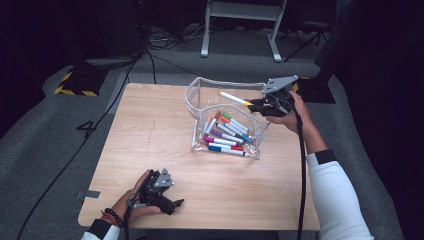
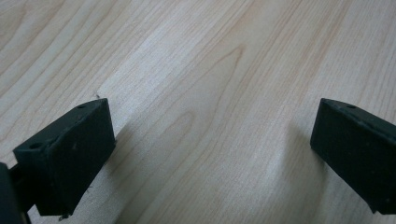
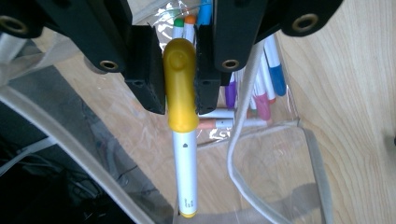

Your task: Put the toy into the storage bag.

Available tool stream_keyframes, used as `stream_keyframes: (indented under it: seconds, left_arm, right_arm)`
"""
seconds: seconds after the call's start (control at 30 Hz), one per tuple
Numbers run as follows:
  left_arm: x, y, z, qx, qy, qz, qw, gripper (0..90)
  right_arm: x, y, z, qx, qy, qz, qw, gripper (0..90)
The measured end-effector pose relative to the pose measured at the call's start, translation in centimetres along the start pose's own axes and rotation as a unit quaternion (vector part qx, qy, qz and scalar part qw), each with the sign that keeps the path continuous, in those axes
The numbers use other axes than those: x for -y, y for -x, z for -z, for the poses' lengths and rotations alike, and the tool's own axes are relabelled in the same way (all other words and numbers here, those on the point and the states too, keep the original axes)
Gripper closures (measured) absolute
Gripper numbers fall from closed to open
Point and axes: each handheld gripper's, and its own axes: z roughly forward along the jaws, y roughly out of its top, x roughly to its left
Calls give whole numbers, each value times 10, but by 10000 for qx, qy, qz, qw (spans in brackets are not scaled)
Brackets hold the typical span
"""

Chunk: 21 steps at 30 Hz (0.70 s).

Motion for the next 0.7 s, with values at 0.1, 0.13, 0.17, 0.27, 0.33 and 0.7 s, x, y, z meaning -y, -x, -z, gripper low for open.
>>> stream_keyframes:
  seconds: [0.1,0.13,0.17,0.27,0.33,0.7]
  left_arm:
    - [0,0,0,-1,0,1,10000,1]
    - [0,0,0,1,2,1,10000,1]
    - [0,0,0,0,0,0,10000,1]
    - [0,0,0,0,1,1,10000,1]
    - [0,0,0,0,5,5,10000,1]
    - [0,0,0,-3,-5,4,10000,1]
  right_arm:
    - [0,3,-9,10,-222,-11,9998,744]
    - [0,4,-11,-19,-269,-33,9996,744]
    - [0,5,-14,-52,-346,-71,9994,744]
    - [-1,5,-23,-100,-541,-23,9985,743]
    - [-2,3,-28,-183,-660,-14,9977,743]
    - [-2,1,-32,-280,-761,-116,9966,693]
